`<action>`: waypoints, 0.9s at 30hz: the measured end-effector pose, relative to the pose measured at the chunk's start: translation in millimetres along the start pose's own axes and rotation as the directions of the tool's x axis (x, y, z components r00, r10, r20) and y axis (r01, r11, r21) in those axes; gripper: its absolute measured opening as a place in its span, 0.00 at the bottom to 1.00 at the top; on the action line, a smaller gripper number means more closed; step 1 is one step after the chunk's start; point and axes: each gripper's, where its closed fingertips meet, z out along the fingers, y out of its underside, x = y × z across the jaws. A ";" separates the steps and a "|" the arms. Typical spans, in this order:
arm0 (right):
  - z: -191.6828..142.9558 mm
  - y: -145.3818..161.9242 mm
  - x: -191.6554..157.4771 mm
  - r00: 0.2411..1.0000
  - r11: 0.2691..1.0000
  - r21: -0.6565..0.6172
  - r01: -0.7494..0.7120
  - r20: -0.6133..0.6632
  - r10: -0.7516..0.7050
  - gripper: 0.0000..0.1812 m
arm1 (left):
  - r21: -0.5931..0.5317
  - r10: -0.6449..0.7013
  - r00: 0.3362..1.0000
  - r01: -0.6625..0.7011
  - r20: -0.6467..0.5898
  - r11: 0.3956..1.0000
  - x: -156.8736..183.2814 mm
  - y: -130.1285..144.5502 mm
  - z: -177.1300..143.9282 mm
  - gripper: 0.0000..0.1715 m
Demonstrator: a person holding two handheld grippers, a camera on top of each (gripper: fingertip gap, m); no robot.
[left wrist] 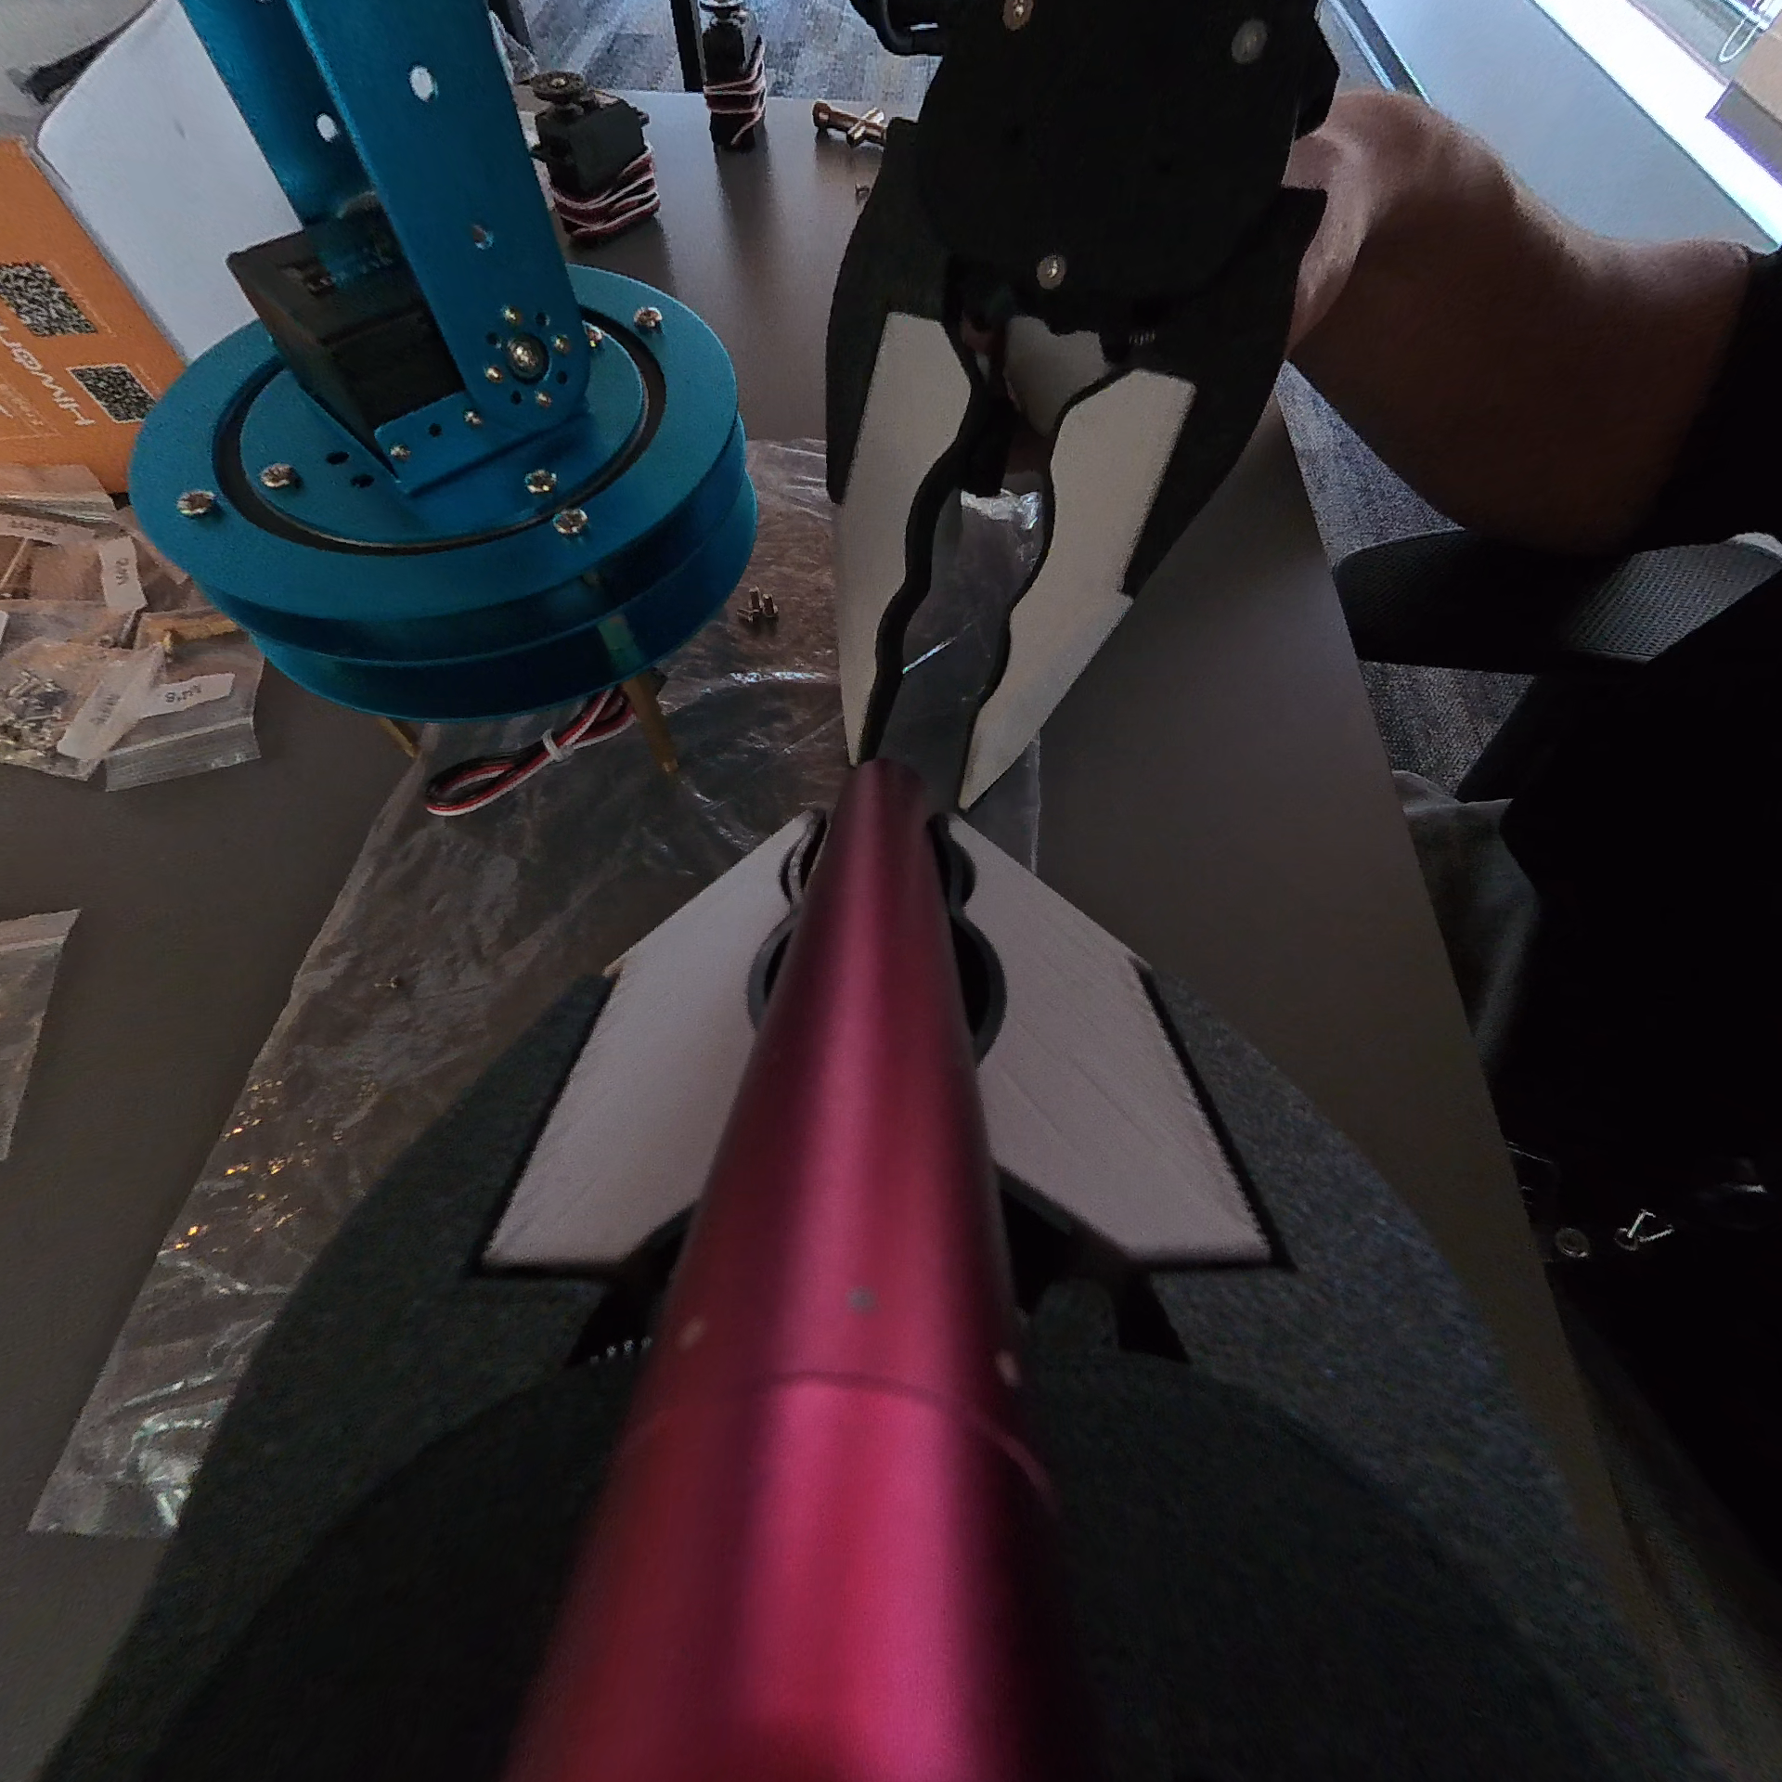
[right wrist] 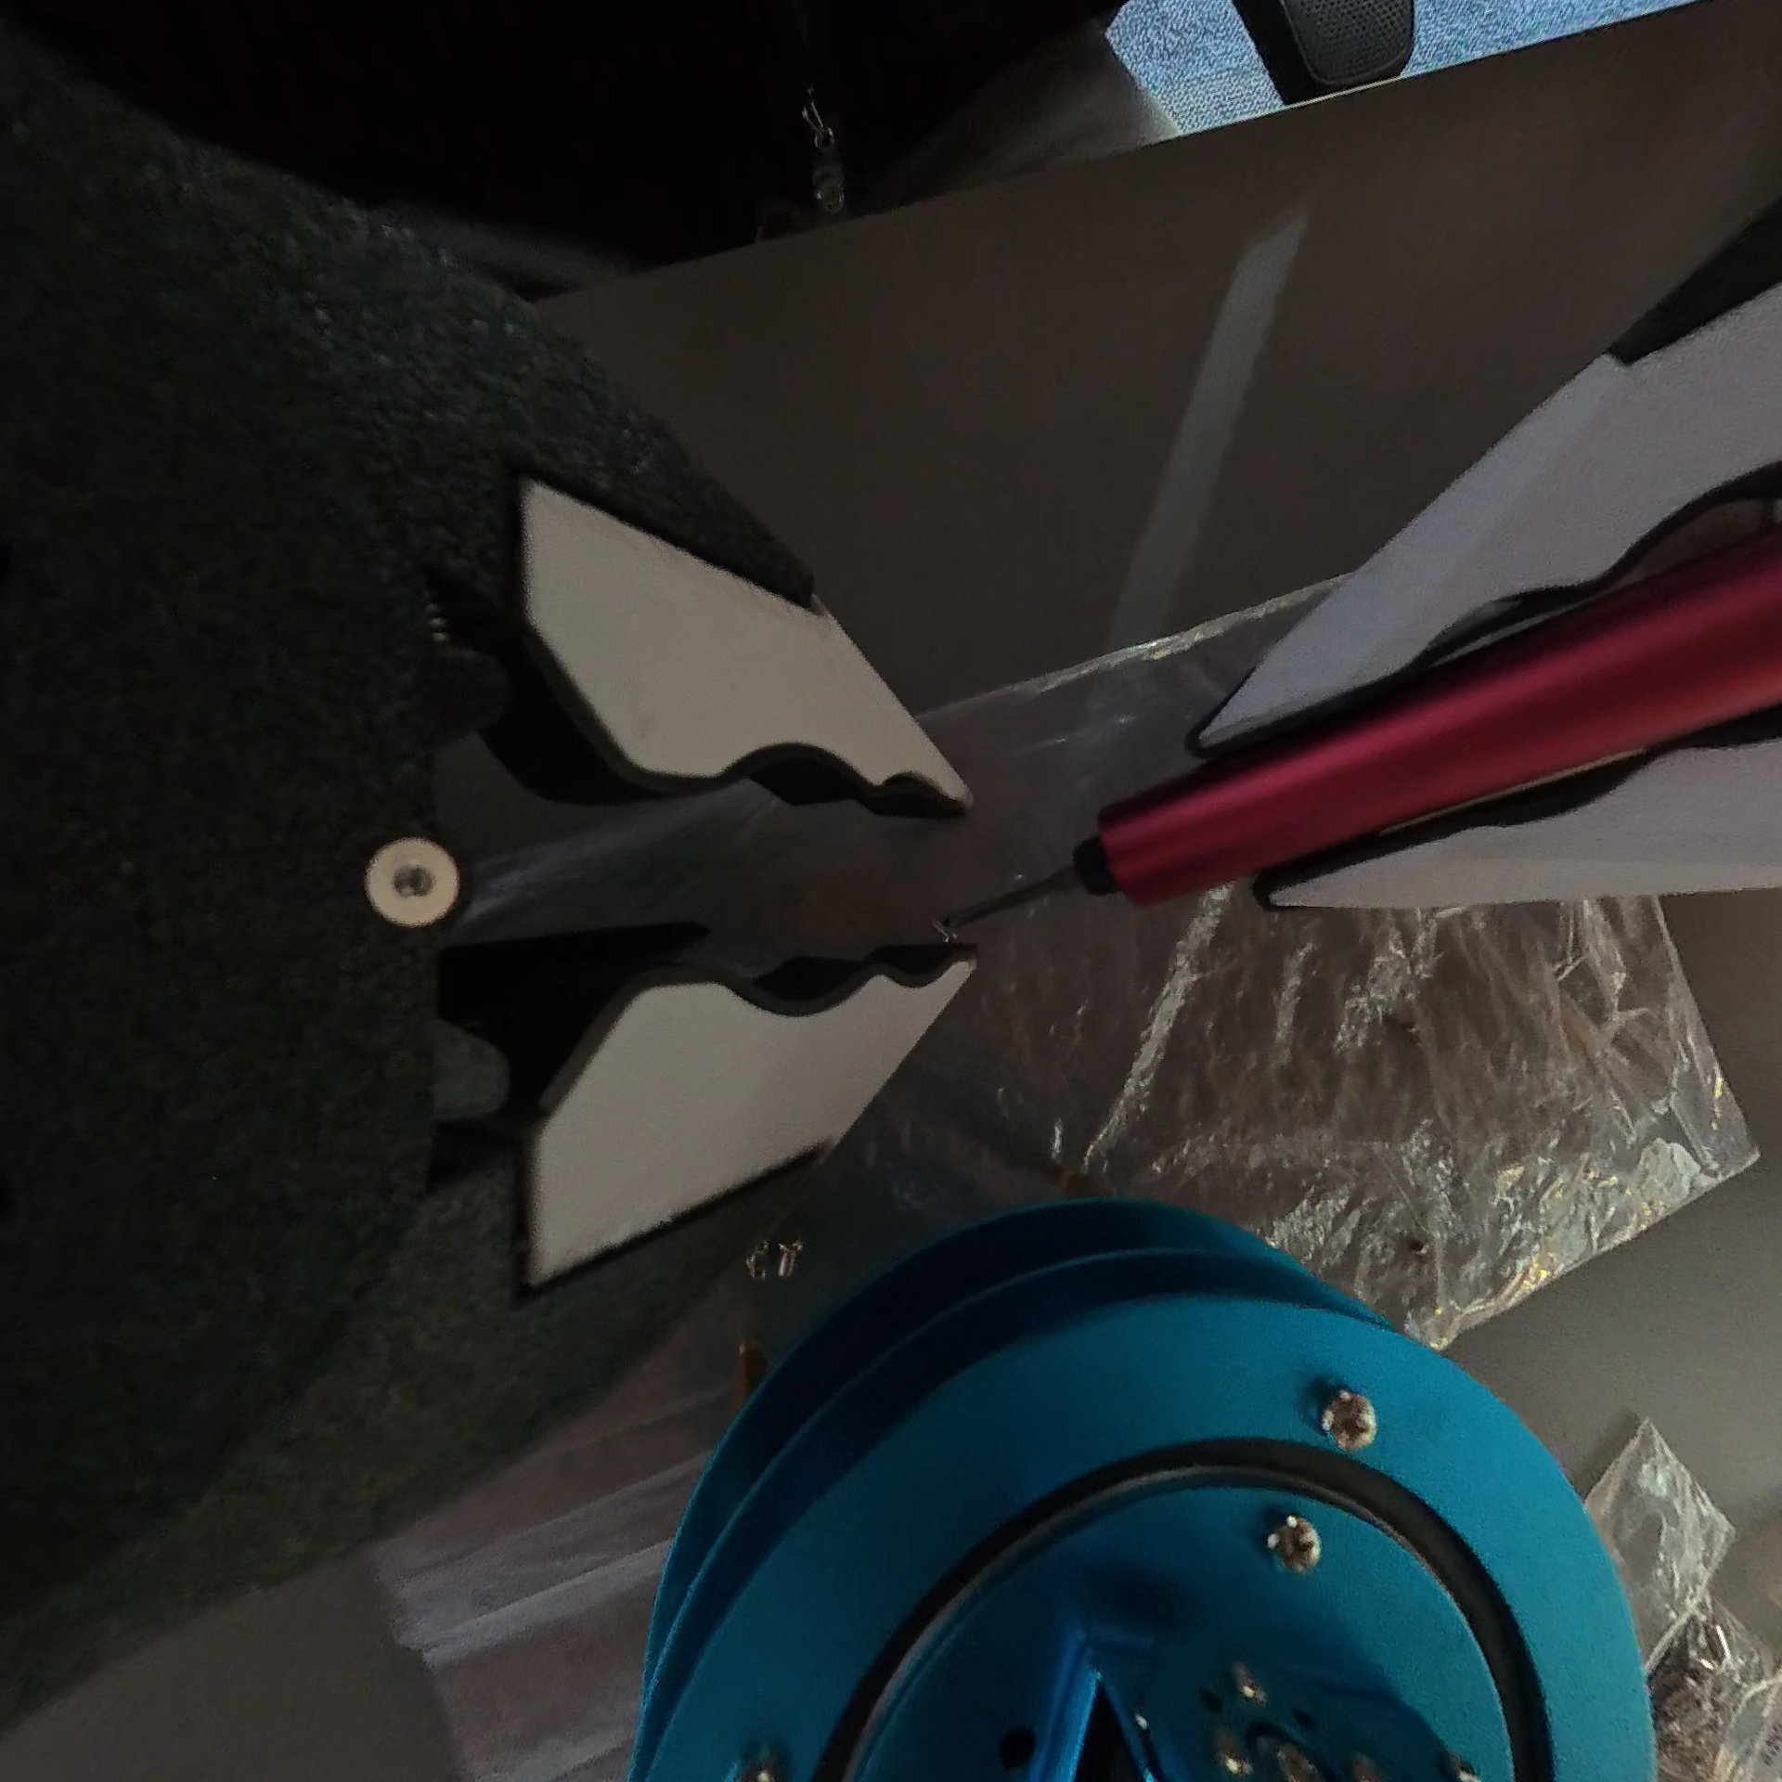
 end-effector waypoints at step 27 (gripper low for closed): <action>-14.8 -9.6 3.9 0.999 0.994 0.107 0.012 -0.032 -0.008 0.00 | 0.107 -0.127 0.989 0.135 -0.075 0.985 -1.0 -15.5 -13.7 0.13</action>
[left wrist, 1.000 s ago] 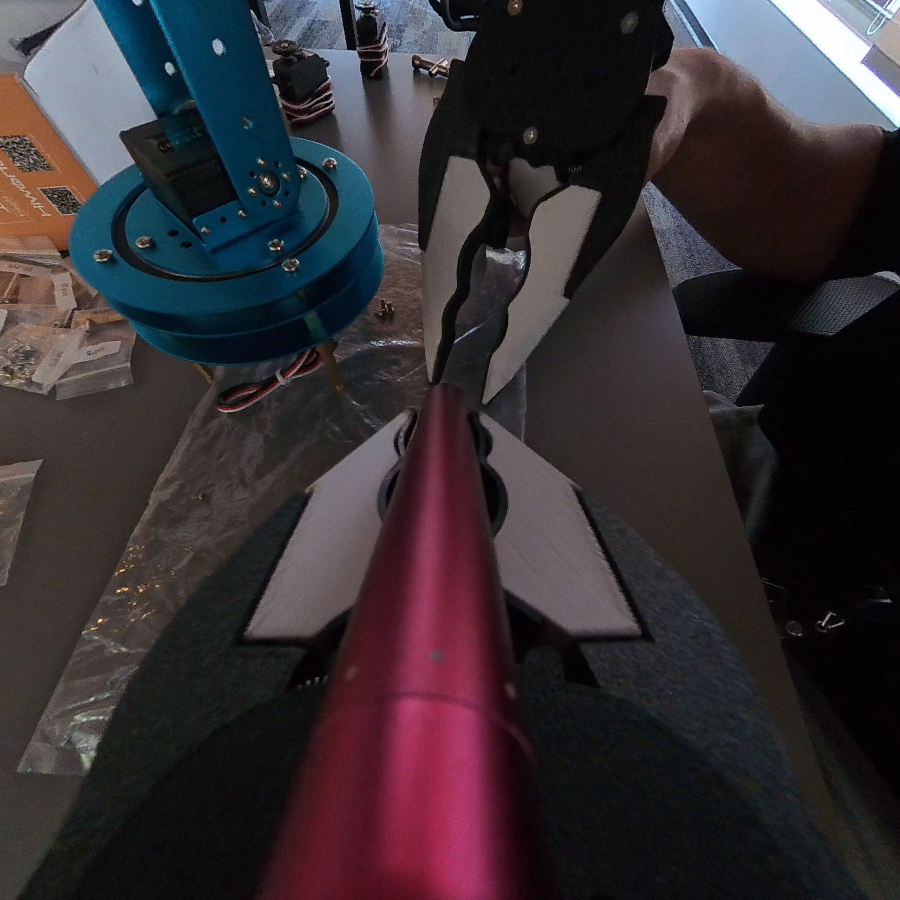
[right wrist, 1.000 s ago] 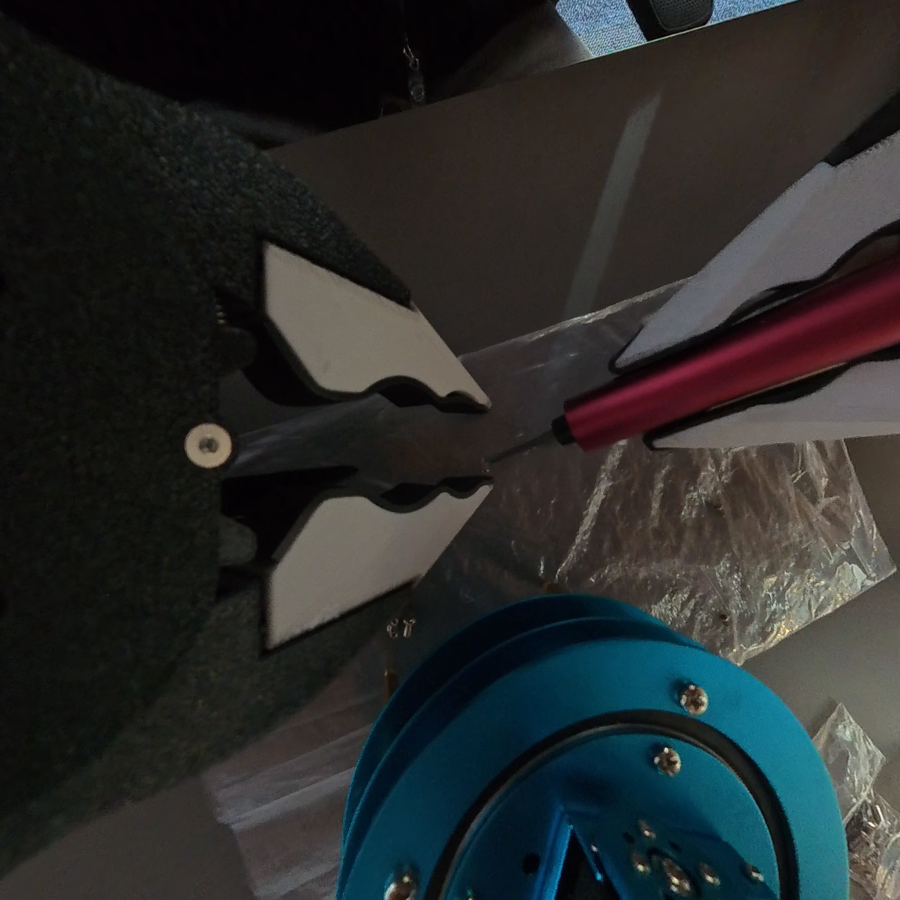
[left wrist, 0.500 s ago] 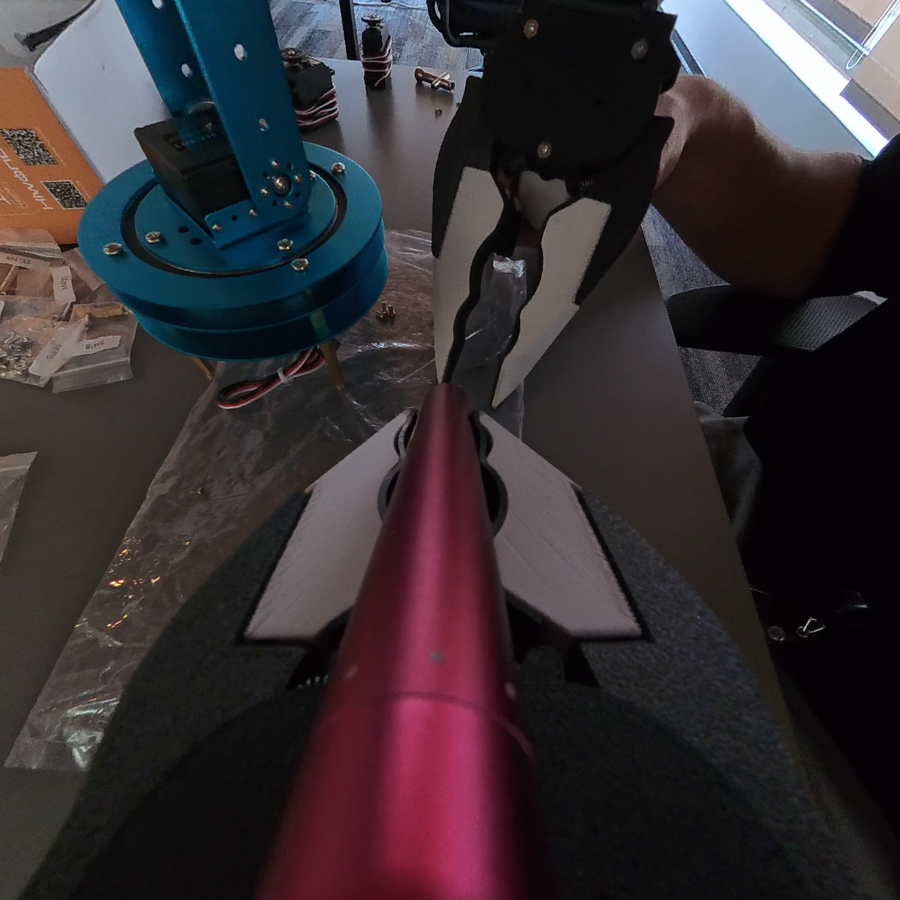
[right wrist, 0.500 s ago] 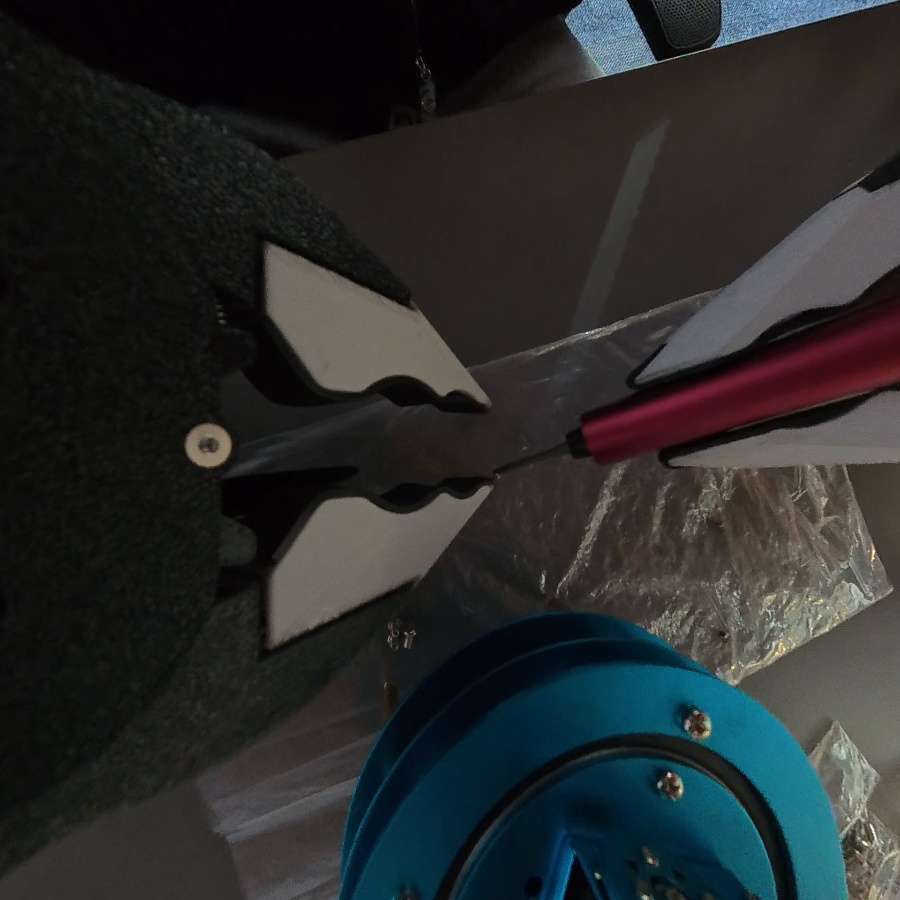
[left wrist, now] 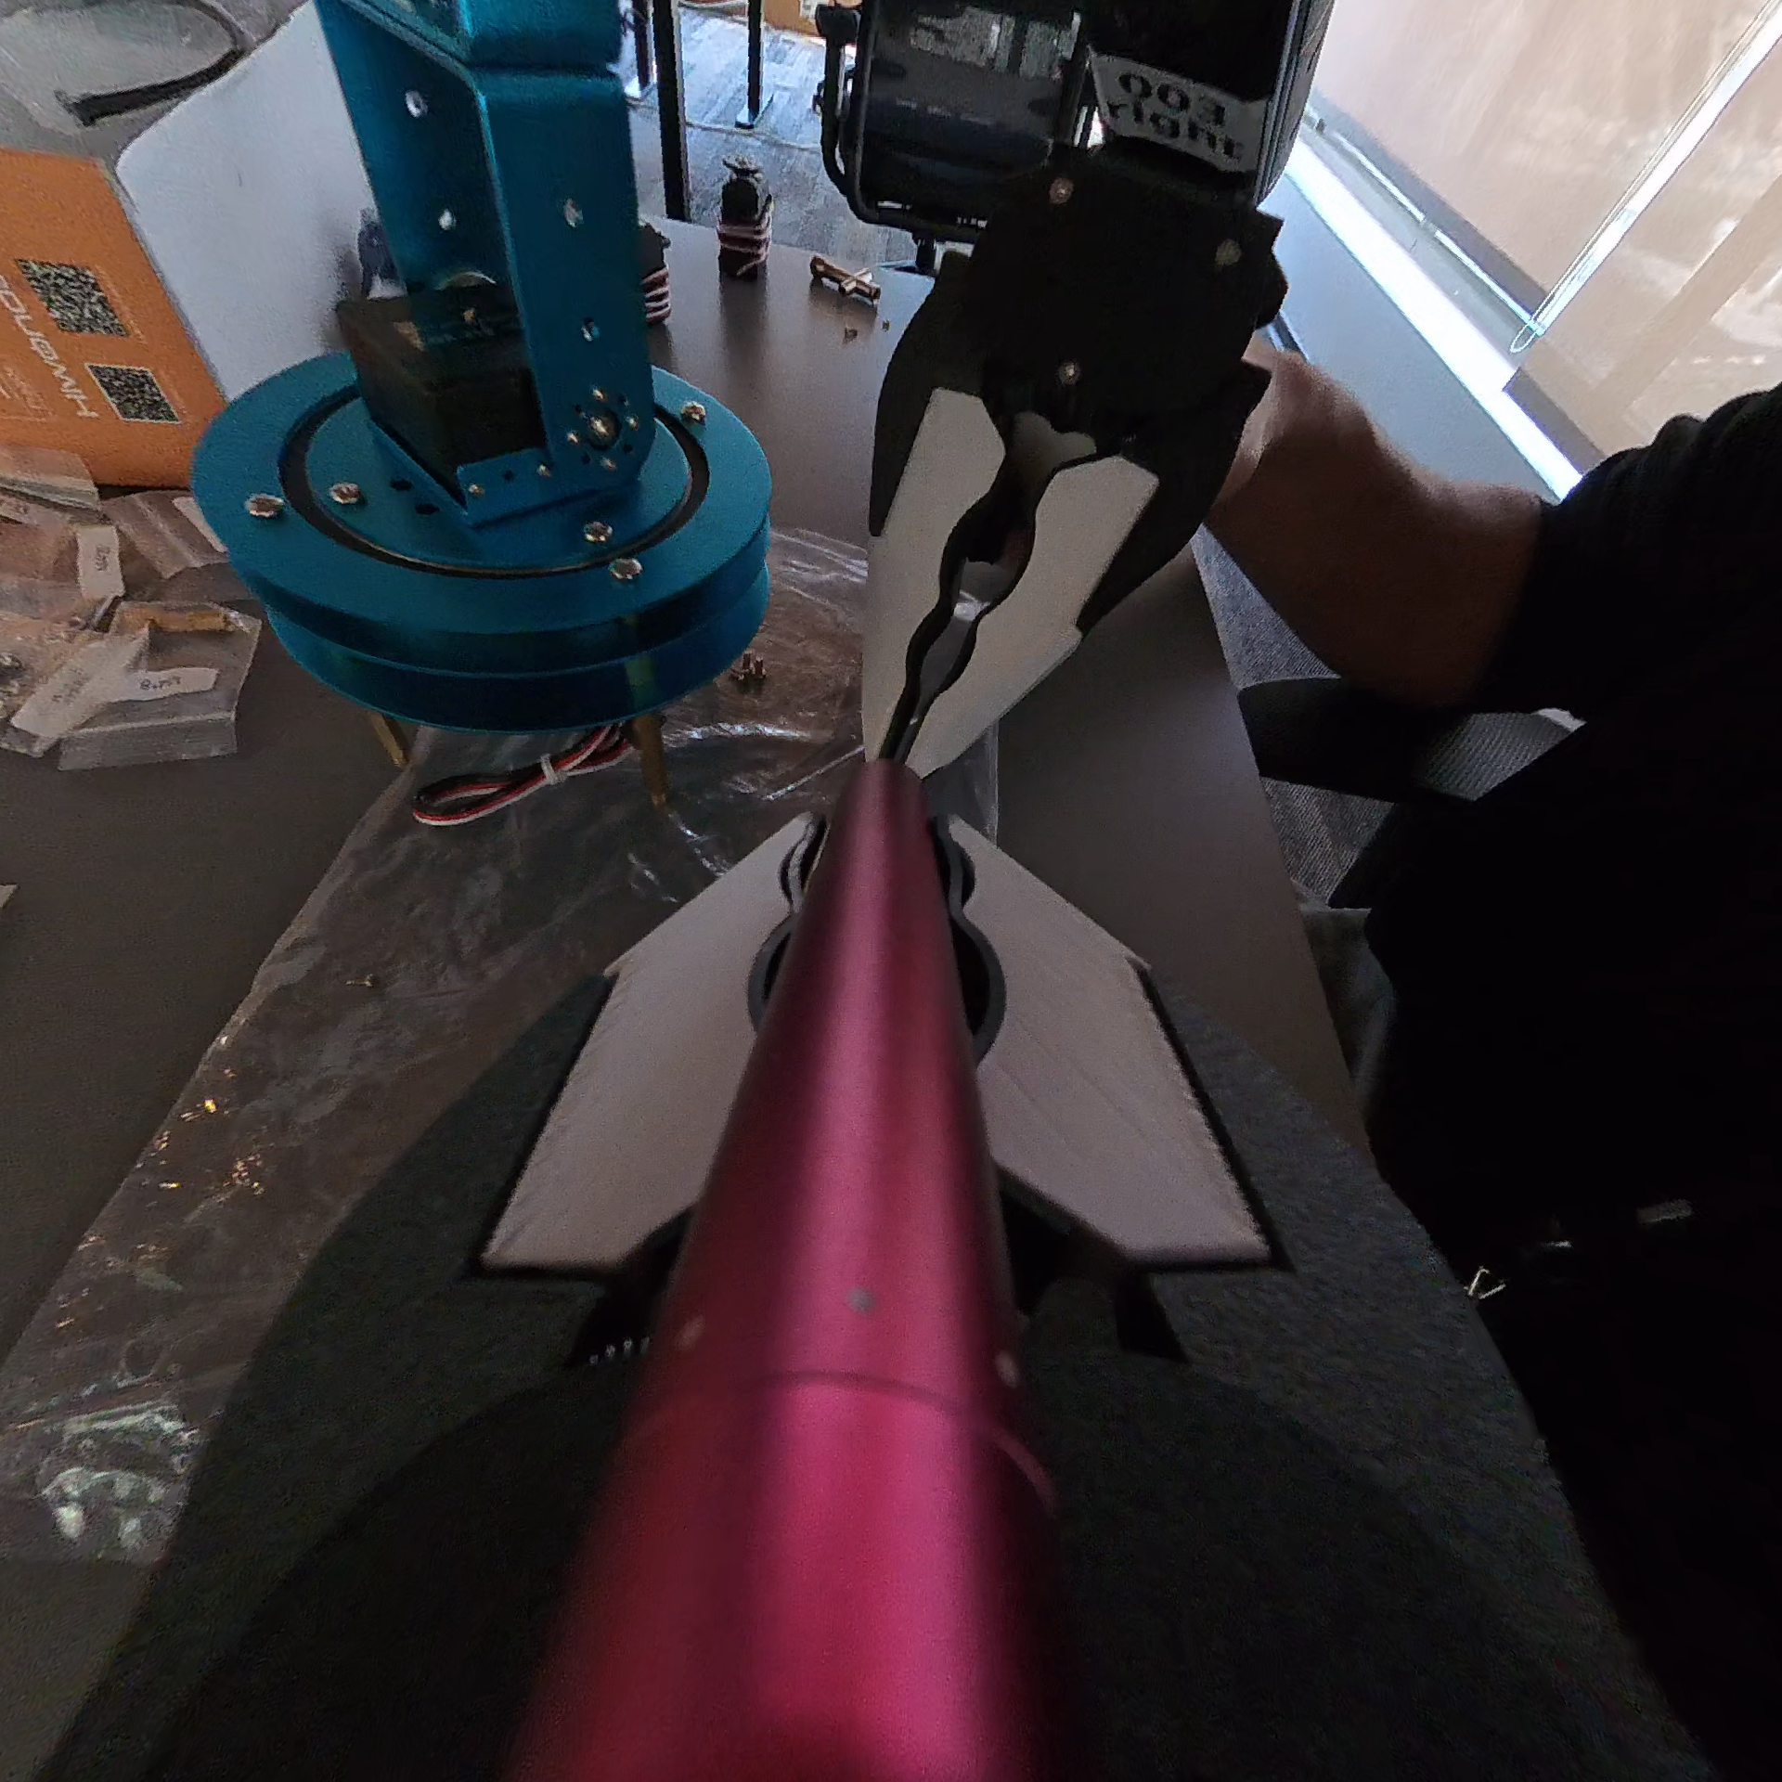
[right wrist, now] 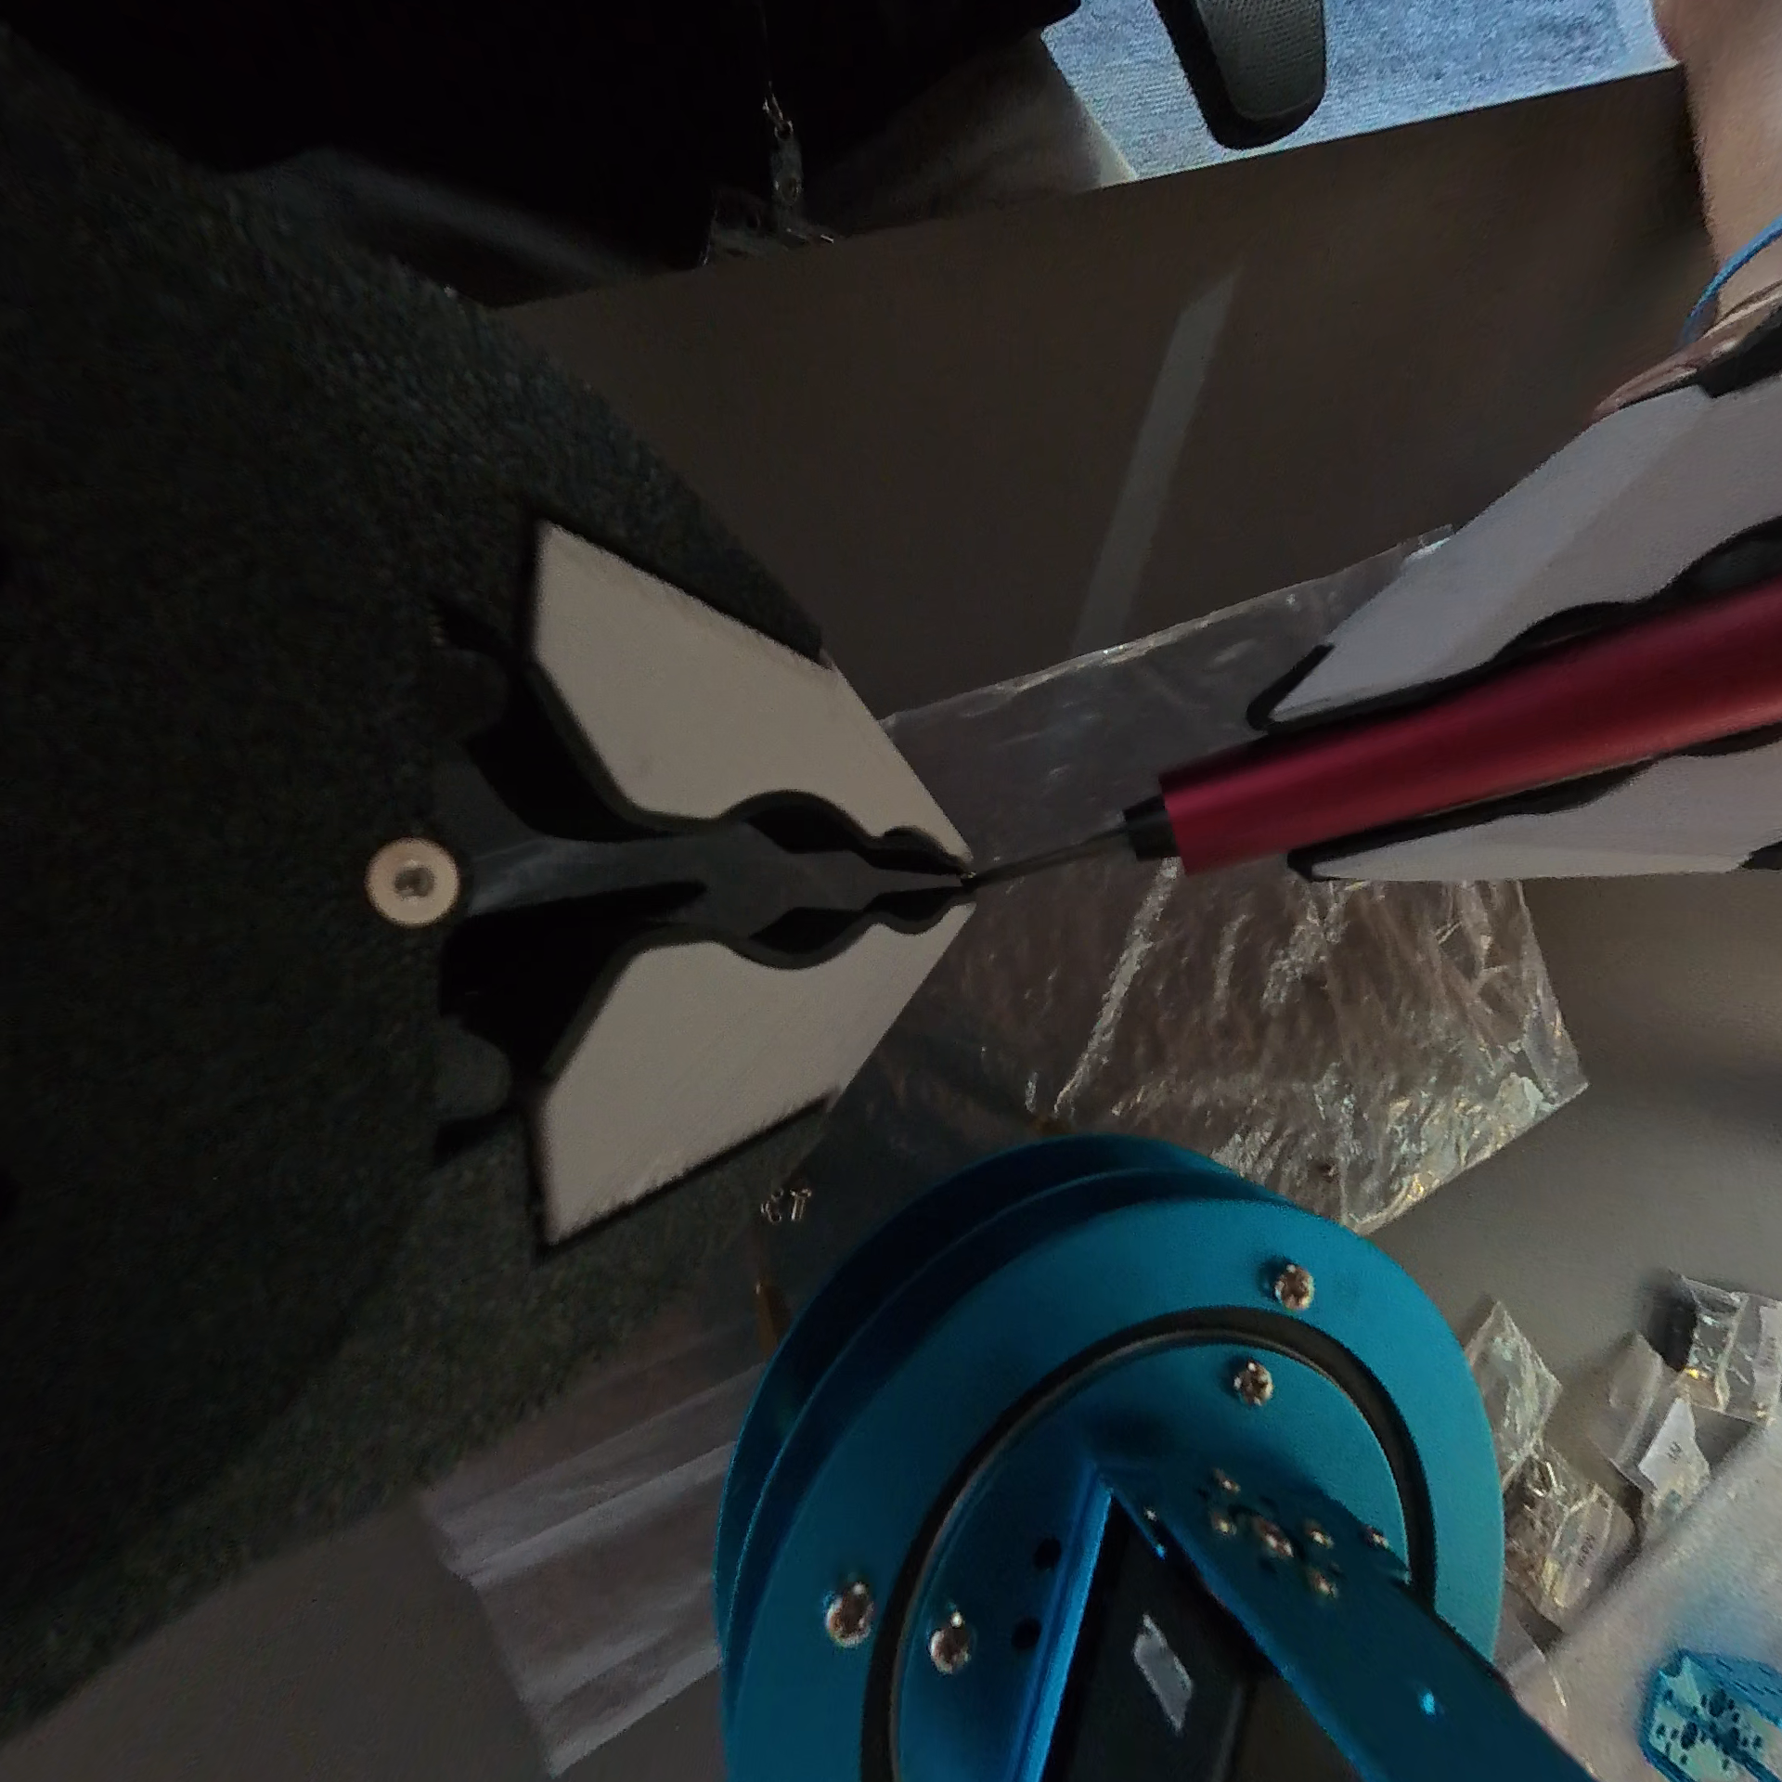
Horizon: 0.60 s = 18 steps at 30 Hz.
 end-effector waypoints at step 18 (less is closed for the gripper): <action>-43.4 -44.7 -10.6 0.986 0.933 0.347 -0.099 0.161 0.045 0.00 | 0.204 0.005 0.995 0.015 -0.095 0.979 13.6 -36.0 -23.9 0.12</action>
